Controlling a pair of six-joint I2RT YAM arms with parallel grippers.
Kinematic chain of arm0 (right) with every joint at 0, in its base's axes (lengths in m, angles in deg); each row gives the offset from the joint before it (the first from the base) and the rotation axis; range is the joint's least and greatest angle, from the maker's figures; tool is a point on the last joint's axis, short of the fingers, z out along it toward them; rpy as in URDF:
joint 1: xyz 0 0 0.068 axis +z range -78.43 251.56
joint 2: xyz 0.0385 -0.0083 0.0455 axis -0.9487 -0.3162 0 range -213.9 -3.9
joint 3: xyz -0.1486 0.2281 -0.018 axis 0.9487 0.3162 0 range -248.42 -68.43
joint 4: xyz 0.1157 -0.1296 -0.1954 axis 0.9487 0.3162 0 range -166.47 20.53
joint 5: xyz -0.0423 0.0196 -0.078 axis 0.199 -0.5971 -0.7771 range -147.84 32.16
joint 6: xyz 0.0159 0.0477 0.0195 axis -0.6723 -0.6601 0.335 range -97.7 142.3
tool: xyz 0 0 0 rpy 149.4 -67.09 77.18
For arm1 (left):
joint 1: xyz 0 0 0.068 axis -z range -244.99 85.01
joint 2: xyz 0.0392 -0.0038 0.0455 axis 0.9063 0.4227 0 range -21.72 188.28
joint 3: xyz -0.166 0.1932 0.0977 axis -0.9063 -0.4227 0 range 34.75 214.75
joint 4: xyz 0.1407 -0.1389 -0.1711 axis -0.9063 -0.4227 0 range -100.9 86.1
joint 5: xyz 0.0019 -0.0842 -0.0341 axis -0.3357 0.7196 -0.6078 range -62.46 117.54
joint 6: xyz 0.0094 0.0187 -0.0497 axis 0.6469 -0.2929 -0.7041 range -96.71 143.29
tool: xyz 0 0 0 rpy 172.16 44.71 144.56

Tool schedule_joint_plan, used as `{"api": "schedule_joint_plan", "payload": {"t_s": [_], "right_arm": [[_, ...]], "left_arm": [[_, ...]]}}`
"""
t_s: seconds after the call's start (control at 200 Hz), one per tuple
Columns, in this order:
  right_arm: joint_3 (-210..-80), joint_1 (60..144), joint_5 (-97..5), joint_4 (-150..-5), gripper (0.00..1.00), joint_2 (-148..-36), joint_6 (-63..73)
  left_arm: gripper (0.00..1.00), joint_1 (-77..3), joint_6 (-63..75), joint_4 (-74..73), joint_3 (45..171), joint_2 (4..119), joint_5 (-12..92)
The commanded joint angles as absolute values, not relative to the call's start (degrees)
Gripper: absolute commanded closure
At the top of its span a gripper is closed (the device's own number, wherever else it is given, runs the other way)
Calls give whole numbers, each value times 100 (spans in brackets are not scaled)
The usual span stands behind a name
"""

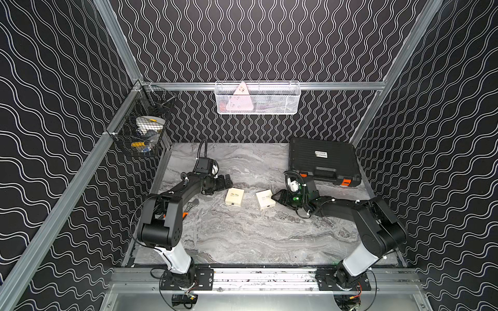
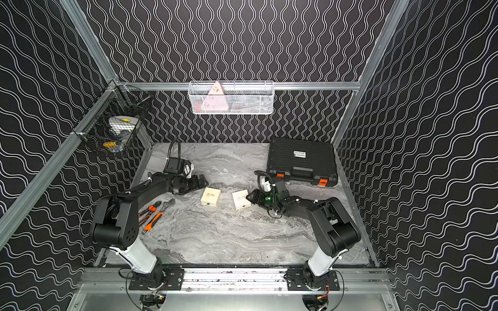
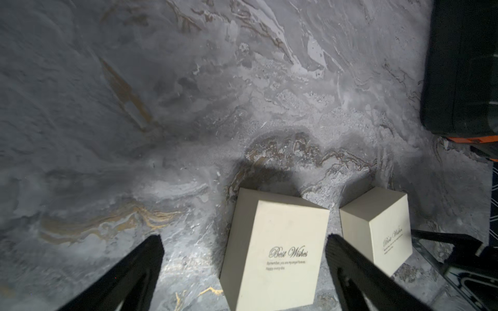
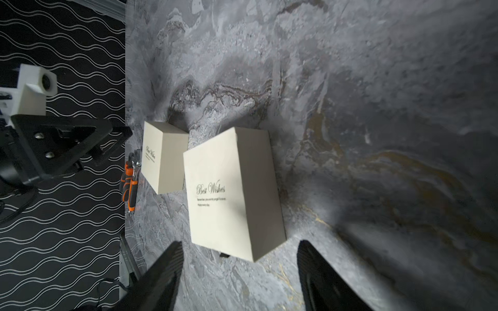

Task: Place the earrings into the drawer-style jewelry box
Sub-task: Adjust the jewelry box at the center of the board.

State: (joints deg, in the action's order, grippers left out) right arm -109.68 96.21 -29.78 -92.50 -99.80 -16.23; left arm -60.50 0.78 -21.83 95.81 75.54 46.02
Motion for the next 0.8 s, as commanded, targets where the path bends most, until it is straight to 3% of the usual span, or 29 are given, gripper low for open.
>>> {"api": "schedule_joint_plan", "payload": {"t_s": [0.0,0.796], "right_arm": [[-10899,9669,-2787,-9584,30,-10032,-1694],[-10807,10110,-3015,-9879,32,-9988,-1919]], "left_arm": [[1,-6054,-134,-1788,9435,7515,5022],[1,-5854,-864,-1030,8375,7034,5751]]}}
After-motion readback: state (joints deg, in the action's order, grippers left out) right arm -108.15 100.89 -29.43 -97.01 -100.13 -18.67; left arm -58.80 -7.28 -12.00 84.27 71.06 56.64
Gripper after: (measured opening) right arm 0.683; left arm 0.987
